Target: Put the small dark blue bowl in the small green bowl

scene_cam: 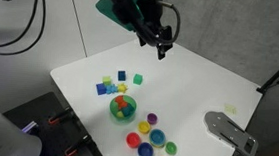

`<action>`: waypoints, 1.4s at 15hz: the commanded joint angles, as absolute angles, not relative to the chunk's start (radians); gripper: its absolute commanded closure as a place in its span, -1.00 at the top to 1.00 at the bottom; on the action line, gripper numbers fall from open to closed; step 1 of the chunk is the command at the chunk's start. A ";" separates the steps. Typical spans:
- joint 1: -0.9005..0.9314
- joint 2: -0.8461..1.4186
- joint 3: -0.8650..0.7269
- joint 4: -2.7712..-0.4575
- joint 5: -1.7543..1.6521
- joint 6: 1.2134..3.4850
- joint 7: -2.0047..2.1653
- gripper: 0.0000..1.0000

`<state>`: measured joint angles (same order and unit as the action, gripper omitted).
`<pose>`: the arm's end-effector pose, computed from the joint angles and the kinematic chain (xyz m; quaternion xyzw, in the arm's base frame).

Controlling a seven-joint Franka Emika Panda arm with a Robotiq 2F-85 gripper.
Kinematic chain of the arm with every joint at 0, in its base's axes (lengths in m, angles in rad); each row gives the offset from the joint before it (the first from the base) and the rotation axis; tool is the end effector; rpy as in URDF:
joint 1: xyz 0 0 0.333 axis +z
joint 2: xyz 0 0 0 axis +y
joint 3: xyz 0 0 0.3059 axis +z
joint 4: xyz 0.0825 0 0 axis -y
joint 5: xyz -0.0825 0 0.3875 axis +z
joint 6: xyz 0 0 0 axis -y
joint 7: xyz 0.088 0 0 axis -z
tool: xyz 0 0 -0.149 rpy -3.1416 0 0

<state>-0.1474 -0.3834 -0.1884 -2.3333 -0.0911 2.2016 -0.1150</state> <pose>0.4466 -0.1648 0.4550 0.9887 -0.0850 0.1190 0.0316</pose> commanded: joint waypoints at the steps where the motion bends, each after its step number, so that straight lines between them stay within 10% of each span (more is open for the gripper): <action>1: -0.152 -0.383 -0.184 -2.329 -0.088 2.199 -0.117 1.00; 21: -0.228 -0.009 -0.245 -2.414 -0.062 2.346 -0.105 1.00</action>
